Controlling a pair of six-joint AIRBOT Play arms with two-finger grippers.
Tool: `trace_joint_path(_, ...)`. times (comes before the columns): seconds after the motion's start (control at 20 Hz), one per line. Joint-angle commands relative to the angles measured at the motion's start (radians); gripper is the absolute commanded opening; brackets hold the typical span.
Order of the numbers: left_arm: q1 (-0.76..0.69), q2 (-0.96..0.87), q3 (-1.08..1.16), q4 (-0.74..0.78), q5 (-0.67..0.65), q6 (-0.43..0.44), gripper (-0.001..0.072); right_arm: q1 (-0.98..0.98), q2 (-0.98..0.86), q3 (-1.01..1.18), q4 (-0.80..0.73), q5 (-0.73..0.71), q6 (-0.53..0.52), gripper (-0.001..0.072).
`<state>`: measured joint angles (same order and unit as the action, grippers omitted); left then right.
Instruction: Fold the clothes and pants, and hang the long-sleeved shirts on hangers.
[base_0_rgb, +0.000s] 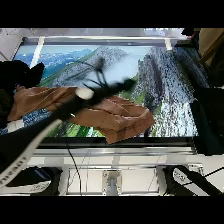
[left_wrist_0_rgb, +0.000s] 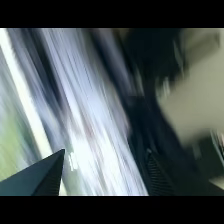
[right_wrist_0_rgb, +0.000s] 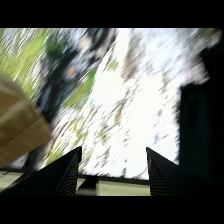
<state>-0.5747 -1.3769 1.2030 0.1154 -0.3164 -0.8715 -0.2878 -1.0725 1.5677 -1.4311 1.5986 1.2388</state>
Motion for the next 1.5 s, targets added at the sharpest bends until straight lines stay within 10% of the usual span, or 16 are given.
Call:
trace_joint_path(0.0, 0.357, 0.133, 0.028, 0.189, -0.290, -0.072, 0.0461, -0.036, 0.065, -0.422, 0.166, -0.069, 0.002, 0.0464)
trace_joint_path(0.05, 0.470, 0.168, 0.028, 0.293, -0.412, -0.153, 0.0363, -0.036, 0.100, -0.590, 0.211, -0.140, 0.000, 0.0464)
trace_joint_path(0.25, 0.893, 0.260, 0.027, 0.705, -0.841, -0.397, 0.0361, -0.035, 0.171, -1.044, 0.514, -0.390, -0.106, 0.0493)
trace_joint_path(0.6, 1.366, 0.387, -0.113, 0.750, -0.927, -0.409, 0.0383, -0.035, 0.101, -1.123, 0.767, -0.636, -0.182, 0.0509)
trace_joint_path(0.7, 1.412, 0.411, -0.191, 0.756, -0.931, -0.396, 0.0415, -0.035, 0.047, -1.123, 0.772, -0.550, -0.217, 0.0521)
trace_joint_path(0.8, 1.433, 0.423, -0.265, 0.756, -0.930, -0.397, 0.0651, -0.035, 0.010, -1.126, 0.761, -0.544, -0.238, 0.0520)
trace_joint_path(1.2, 1.436, 0.423, -0.379, 0.748, -0.903, -0.397, 0.0650, -0.035, -0.076, -1.126, 0.783, -0.650, -0.267, 0.0502)
trace_joint_path(1.45, 1.436, 0.423, -0.379, 0.748, -0.900, -0.397, 0.0650, -0.035, -0.169, -1.125, 1.073, -0.685, -0.470, 0.0501)
